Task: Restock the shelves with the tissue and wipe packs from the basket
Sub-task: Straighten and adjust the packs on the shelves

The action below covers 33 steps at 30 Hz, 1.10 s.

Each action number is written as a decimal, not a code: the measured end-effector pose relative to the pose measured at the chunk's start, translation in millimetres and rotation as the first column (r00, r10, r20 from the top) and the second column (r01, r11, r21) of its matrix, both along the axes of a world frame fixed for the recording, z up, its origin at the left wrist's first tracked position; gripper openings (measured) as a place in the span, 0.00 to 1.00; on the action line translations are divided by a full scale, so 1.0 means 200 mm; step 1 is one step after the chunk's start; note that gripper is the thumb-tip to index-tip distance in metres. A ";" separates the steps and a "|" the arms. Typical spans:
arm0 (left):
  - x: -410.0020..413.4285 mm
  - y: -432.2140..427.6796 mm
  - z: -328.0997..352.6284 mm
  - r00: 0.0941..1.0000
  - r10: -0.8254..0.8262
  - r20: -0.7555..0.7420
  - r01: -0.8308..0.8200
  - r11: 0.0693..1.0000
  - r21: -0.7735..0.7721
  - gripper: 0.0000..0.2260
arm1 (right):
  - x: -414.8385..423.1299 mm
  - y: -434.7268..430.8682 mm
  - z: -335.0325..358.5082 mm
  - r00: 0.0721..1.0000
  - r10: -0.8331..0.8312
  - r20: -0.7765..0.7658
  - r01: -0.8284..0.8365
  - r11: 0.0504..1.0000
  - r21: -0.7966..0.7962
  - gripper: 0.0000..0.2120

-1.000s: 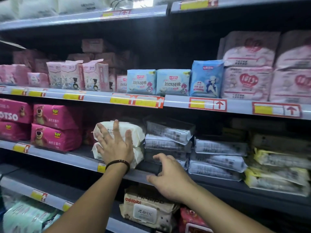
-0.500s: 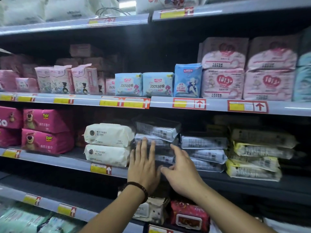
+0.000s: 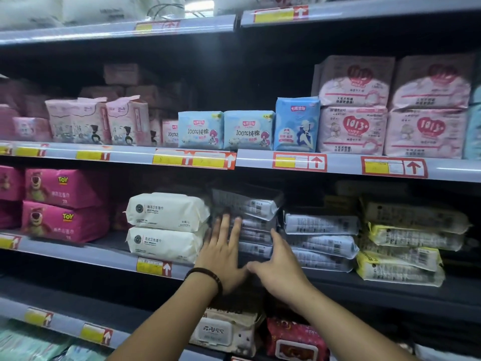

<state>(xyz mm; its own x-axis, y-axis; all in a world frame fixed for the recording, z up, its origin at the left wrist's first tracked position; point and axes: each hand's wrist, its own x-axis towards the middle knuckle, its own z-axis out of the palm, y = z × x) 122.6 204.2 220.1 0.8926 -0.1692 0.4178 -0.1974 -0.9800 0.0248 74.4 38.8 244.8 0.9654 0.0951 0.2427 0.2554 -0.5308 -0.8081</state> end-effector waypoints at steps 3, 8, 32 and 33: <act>0.02 0.03 0.02 0.999 -0.011 -0.046 0.009 1.000 -0.026 0.48 | 0.00 0.03 0.01 0.999 -0.017 -0.031 0.017 1.000 -0.011 0.52; -0.02 -0.04 0.00 0.999 0.037 -0.002 -0.037 0.999 0.004 0.50 | 0.01 0.03 0.02 0.996 0.012 -0.093 -0.015 0.999 -0.031 0.52; 0.07 -0.24 0.09 0.976 0.072 0.206 -0.091 0.992 0.084 0.40 | 0.01 0.01 0.00 0.989 -0.092 -0.119 0.130 0.920 0.369 0.32; 0.07 -0.24 0.08 0.977 0.083 0.197 -0.099 0.992 0.074 0.42 | 0.00 0.01 -0.01 0.991 -0.072 -0.112 0.107 0.929 0.354 0.32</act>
